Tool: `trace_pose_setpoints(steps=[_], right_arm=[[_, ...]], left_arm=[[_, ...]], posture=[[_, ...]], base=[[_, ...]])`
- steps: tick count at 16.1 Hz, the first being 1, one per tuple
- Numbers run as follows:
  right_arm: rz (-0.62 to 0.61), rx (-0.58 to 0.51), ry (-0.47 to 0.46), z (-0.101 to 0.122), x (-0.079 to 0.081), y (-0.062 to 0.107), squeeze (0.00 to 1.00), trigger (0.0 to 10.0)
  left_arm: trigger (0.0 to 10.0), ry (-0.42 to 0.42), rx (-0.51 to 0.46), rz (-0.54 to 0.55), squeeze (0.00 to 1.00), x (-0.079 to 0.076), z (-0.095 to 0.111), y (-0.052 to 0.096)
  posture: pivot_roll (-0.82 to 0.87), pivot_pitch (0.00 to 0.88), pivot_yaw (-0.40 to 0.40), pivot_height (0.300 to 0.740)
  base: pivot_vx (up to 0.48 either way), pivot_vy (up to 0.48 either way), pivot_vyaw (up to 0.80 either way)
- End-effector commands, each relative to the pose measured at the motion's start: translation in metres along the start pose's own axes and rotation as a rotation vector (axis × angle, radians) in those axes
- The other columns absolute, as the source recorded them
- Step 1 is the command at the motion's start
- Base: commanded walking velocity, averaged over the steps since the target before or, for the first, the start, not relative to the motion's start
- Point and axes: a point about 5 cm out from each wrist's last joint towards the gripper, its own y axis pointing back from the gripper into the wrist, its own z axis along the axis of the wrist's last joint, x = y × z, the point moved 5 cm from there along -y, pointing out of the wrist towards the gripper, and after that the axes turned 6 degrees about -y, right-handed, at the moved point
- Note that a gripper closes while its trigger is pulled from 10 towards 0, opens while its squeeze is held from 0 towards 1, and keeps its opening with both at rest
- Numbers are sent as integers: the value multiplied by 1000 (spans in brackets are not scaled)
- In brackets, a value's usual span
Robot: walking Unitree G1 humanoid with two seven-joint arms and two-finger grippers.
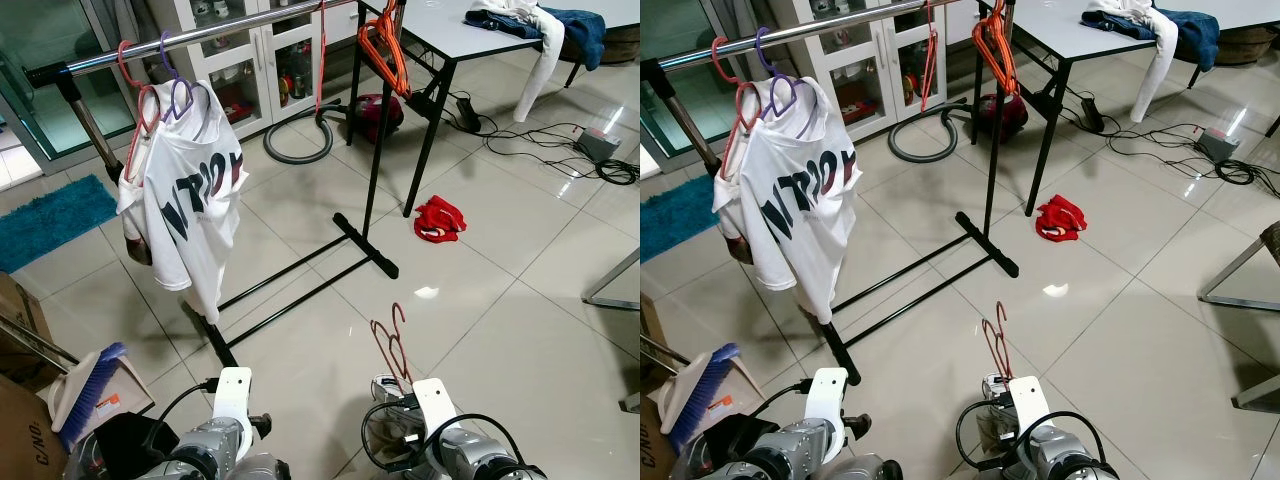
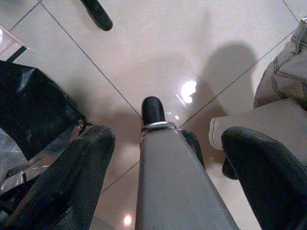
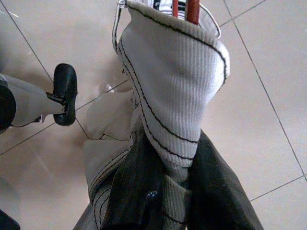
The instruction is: Hang hanger
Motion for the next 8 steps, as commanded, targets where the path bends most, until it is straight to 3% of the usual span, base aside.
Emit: trace_pose_setpoints(steps=[1,8], right_arm=[[-3,4,-5,-2,-1,0,0,10000],[-5,5,3,-4,-2,0,0,10000]], left_arm=[[10000,-9,7,3,0,2,-3,0],[10000,-38,7,3,0,2,-4,0]], posture=[[-94,0,44,740],[-97,0,38,740]], base=[[0,0,0],[0,0,0]])
